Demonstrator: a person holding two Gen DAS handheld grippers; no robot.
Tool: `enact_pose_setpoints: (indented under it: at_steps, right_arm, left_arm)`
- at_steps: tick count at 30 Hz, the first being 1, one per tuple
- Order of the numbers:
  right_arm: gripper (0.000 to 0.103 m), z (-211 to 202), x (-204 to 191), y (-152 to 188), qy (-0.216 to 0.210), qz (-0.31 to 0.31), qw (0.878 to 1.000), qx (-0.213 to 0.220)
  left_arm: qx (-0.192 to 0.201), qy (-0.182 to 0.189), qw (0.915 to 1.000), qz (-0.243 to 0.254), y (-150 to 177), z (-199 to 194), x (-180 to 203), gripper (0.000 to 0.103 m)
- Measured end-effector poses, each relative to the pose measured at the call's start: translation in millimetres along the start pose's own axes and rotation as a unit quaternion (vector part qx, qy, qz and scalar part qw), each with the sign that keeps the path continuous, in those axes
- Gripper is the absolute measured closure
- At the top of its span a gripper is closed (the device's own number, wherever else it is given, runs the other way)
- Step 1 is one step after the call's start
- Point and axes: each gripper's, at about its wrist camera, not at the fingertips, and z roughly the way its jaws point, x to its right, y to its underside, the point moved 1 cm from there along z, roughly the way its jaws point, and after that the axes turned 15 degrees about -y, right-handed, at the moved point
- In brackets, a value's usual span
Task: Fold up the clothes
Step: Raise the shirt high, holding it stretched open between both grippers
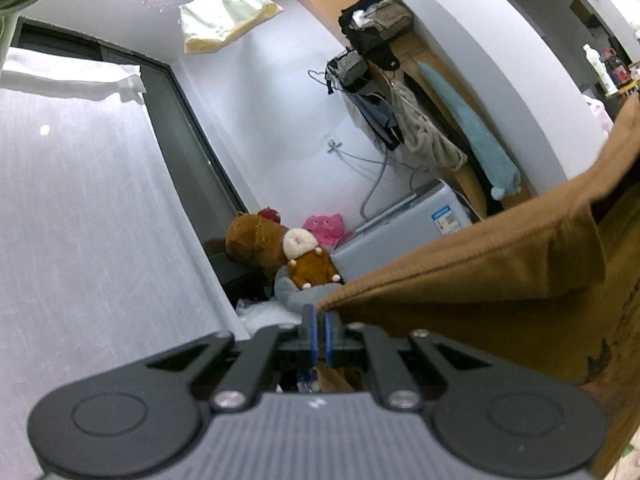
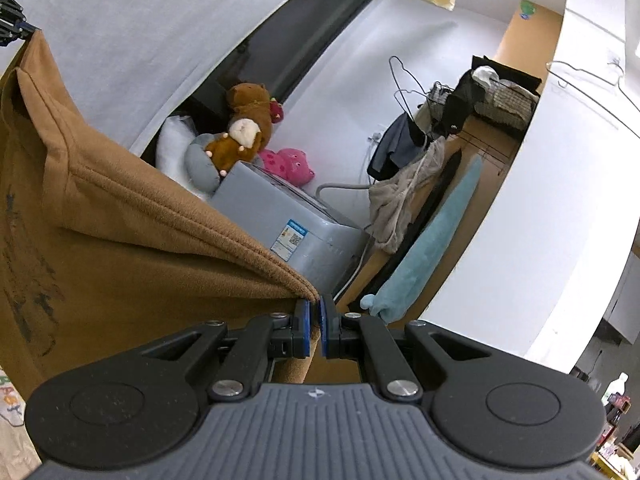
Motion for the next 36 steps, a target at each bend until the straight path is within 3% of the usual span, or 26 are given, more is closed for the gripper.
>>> enact_pose_setpoints:
  at_steps: [7,18,27,36]
  right_arm:
    - [0.098,21.2,-10.8,19.3,-0.01,0.014,1.0,-0.015]
    - [0.098,20.6,-9.2,35.7,-0.005,0.036,0.999,-0.017]
    - [0.098,-34.4,-13.7,29.4,0.006,0.032,0.999,0.007]
    - [0.098,-88.9,-12.6,8.6,0.023,0.012,0.999,0.044]
  left_arm:
    - [-0.03,0.023,0.9993,0.008,26.8,18.2,23.1,0.099]
    - [-0.025,0.03,0.9992,0.007,18.6,5.3,25.5,0.099]
    - [0.006,0.023,0.9997,0.0,-16.0,-35.0,7.4,0.099]
    - [0.087,0.0,0.9959,-0.026,-37.8,-99.8,-17.1,0.099]
